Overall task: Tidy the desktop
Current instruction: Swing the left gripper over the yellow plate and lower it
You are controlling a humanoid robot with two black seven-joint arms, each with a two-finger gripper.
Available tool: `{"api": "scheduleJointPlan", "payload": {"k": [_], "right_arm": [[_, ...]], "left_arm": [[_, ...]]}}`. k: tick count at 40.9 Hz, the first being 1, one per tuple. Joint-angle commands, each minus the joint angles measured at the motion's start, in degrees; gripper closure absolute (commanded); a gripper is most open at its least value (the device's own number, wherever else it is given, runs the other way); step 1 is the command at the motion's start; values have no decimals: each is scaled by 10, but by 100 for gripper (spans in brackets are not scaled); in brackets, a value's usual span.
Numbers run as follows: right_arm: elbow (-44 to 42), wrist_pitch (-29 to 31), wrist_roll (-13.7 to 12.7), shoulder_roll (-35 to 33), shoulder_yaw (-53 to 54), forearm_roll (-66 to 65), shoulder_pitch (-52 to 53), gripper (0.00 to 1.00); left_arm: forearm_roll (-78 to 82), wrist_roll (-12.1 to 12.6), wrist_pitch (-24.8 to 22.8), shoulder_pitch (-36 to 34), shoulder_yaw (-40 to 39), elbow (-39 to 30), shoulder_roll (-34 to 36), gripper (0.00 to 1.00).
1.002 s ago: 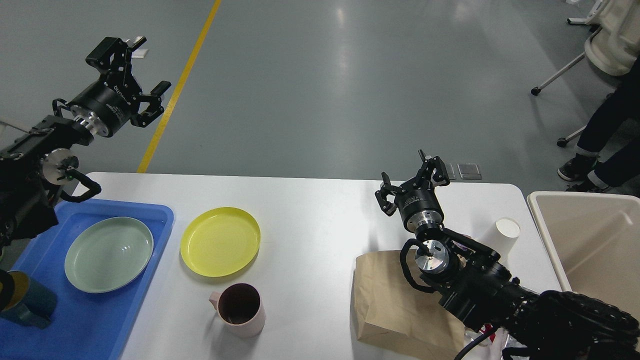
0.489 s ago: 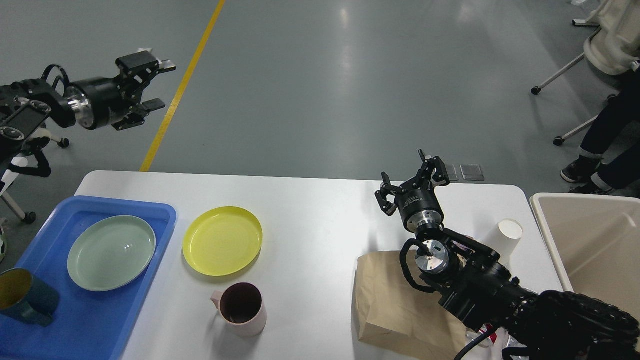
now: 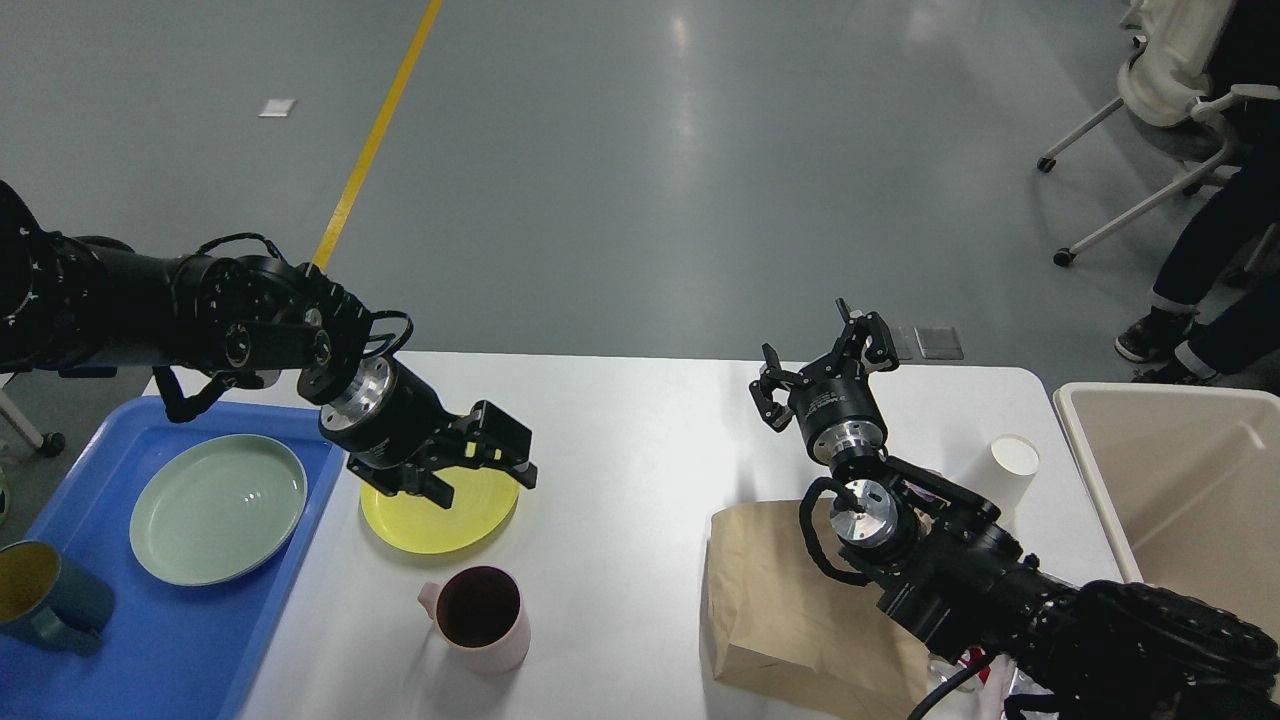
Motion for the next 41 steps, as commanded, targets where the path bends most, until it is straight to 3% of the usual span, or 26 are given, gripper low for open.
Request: {"api": "scheduleJointPlan", "payload": {"k": [1,5,41], "right_arm": [[0,0,-1,0,0,0,0,0],[0,0,0,0,0,0,0,0],[0,0,-1,0,0,0,0,0]], "left_arm": [[-8,-10,3,-10,26,-22,-2,0],[-9,-3,4,-6,32,-26,-24,0],[-8,-3,8,4,43,-20,-6,0]]}}
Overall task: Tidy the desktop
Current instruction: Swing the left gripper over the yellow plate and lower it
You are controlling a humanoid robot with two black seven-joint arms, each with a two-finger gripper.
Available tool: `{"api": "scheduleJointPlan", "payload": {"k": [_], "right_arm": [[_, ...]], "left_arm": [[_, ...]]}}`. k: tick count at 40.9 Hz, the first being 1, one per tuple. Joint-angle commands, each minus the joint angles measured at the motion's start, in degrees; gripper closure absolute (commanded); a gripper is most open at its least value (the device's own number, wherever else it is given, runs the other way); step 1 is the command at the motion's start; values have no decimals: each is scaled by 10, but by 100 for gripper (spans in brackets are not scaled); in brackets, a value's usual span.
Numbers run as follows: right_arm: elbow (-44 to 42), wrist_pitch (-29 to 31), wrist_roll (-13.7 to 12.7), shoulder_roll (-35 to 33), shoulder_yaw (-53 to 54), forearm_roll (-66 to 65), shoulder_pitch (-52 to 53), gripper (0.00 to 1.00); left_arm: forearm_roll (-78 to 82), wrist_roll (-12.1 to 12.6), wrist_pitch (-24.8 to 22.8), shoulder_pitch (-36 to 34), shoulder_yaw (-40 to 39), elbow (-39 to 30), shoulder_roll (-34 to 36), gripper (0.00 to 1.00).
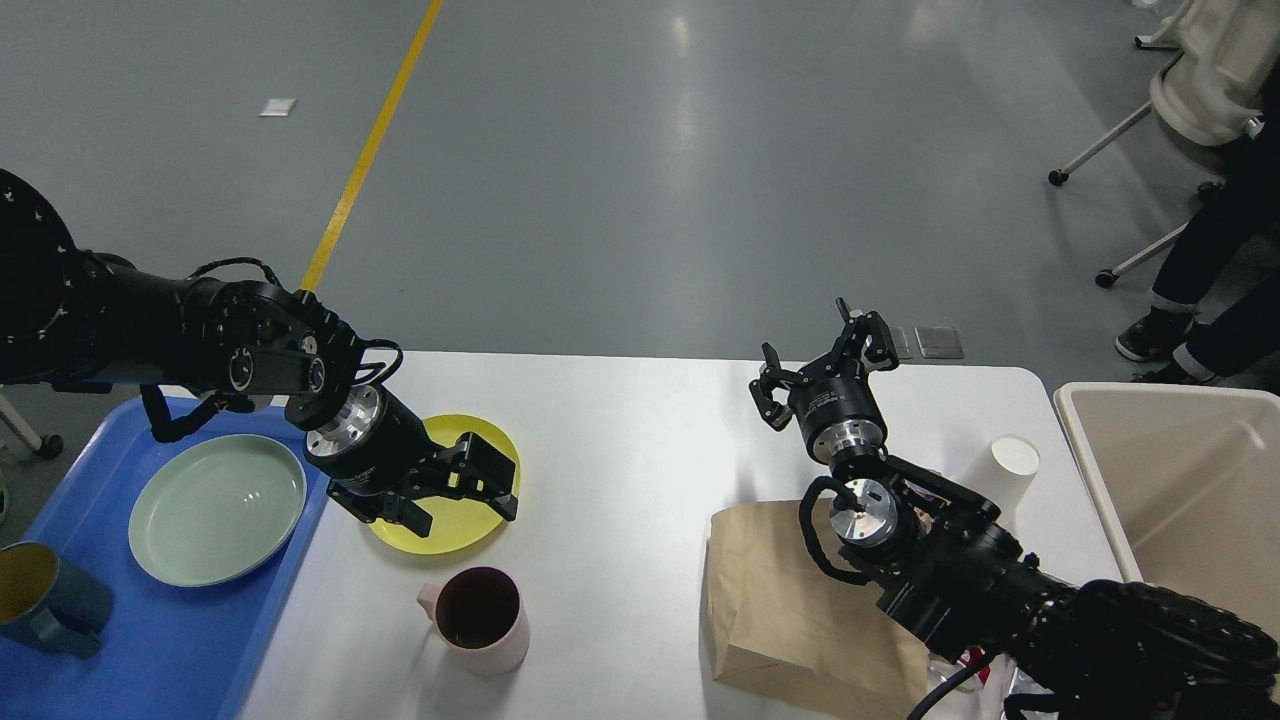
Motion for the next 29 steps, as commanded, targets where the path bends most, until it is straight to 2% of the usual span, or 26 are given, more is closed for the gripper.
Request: {"api": "scheduleJointPlan", "payload": {"k": [1,18,29], "right_arm": [[-1,0,0,0,0,0,0,0],[-1,0,0,0,0,0,0,0],[-1,0,0,0,0,0,0,0]], "left_arm": [[0,0,0,0,1,0,13,0],[4,-3,-13,-2,-2,-15,13,0],[9,-1,-96,12,8,-25,20,0]]}}
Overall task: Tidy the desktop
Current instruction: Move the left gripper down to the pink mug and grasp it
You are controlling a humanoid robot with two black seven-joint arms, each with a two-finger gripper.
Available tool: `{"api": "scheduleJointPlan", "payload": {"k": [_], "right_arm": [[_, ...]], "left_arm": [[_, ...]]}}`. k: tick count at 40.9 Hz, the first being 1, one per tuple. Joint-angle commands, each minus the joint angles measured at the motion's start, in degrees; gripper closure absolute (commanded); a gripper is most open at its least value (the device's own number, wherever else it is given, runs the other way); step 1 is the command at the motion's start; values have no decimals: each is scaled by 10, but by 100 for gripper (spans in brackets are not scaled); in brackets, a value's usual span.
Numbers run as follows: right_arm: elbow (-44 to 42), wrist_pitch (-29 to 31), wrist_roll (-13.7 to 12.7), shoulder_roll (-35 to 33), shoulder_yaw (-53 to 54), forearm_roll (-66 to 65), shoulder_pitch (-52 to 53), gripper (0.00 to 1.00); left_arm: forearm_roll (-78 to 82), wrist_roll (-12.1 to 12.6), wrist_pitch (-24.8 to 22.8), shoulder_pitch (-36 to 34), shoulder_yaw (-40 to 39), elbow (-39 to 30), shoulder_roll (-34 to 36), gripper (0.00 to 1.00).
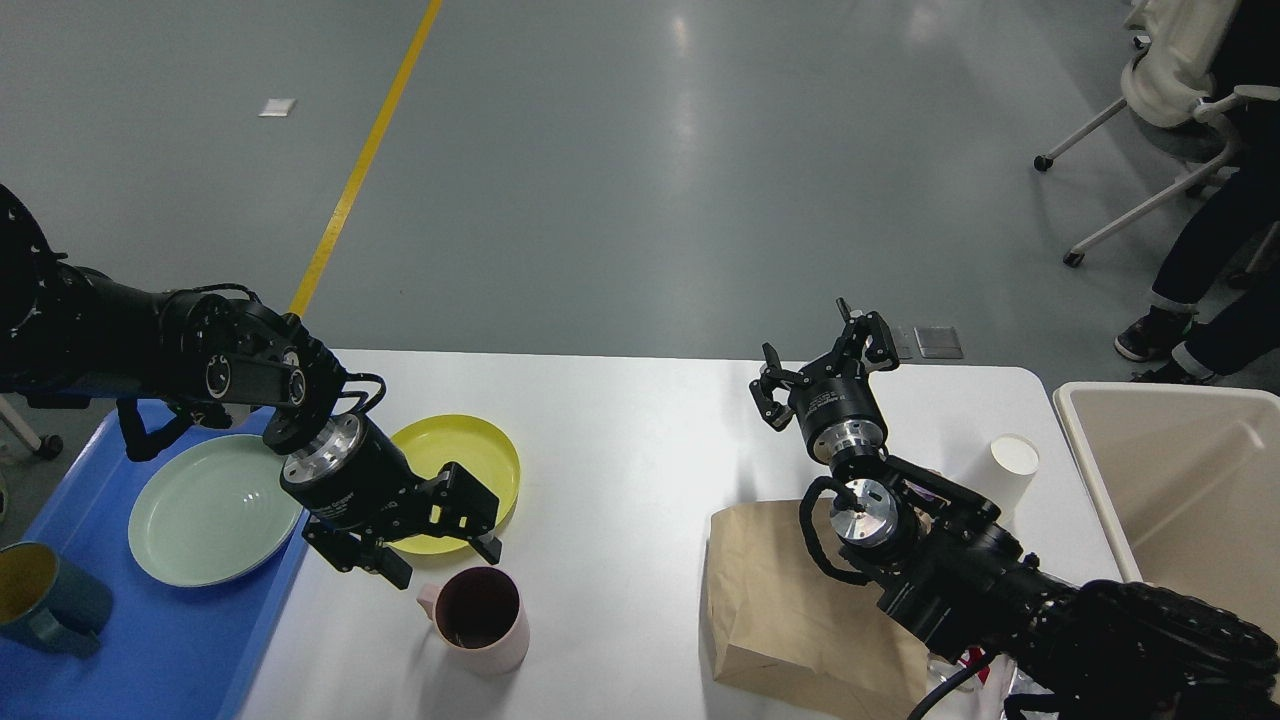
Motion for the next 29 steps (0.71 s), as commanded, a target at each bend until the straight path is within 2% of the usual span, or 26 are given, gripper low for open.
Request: {"api": "scheduleJointPlan", "payload": {"k": [1,8,18,24,29], "right_arm": [[0,0,0,0,0,0,0,0],[0,0,0,0,0,0,0,0],[0,0,0,0,0,0,0,0],[0,0,0,0,0,0,0,0],[0,0,0,0,0,0,0,0]], "left_arm": [[4,0,-20,8,13,2,3,0],[2,-6,-16,17,29,26,5,0],[-2,-4,19,37,56,38,7,0],[-4,8,44,47,65,37,6,1],[-19,40,84,47,72,37,12,1]]}}
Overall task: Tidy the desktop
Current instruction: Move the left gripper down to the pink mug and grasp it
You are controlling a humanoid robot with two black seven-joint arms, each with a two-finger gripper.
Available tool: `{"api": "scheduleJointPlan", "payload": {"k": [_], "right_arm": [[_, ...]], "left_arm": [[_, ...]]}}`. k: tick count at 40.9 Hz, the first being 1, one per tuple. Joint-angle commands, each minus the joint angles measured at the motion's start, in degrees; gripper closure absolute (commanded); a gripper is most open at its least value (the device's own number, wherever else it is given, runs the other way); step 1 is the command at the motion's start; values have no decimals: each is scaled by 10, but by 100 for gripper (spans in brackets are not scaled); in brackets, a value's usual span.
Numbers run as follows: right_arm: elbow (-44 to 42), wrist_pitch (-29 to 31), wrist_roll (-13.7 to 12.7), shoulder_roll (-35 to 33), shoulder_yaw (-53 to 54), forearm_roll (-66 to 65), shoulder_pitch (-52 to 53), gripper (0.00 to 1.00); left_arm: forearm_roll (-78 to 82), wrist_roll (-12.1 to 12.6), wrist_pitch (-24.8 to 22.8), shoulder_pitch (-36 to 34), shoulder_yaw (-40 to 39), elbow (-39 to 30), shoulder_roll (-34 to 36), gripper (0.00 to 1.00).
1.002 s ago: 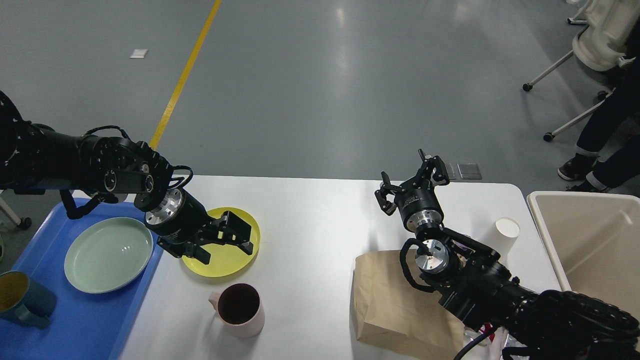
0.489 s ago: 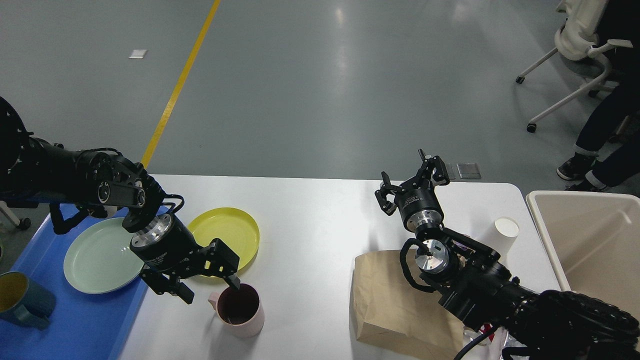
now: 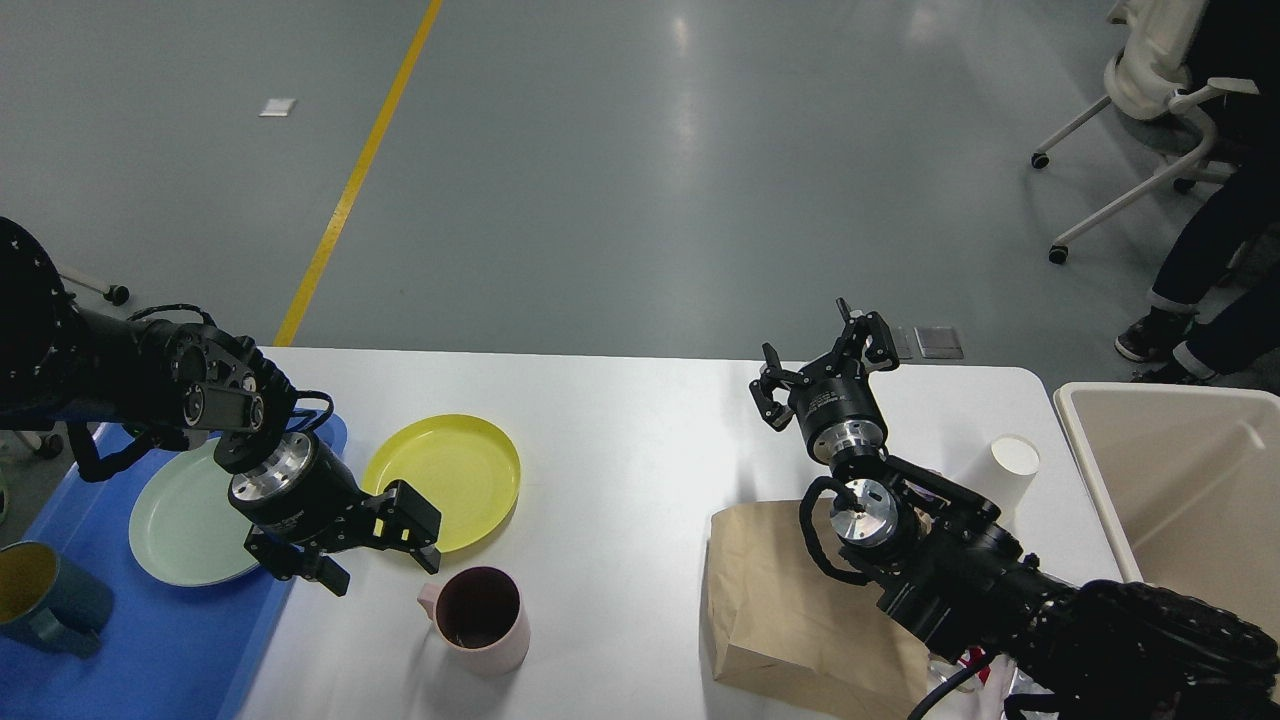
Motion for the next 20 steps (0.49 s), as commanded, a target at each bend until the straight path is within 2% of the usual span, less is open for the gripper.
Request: {"api": "scheduleJointPlan", "payload": {"k": [1,8,17,20], "right_arm": [[0,0,0,0,0,0,0,0],[-1,0,0,0,-1,0,0,0],[-1,0,0,0,-1,0,0,0],[-1,0,0,0,-1,0,0,0]], "left_arm": [[-20,36,40,2,6,-1,7,1],[-89,86,47,8,5,-10,14,1],[-73,94,45,9,-19,-14,10,1],[-30,106,43,12,-47,-14,4,1]]}}
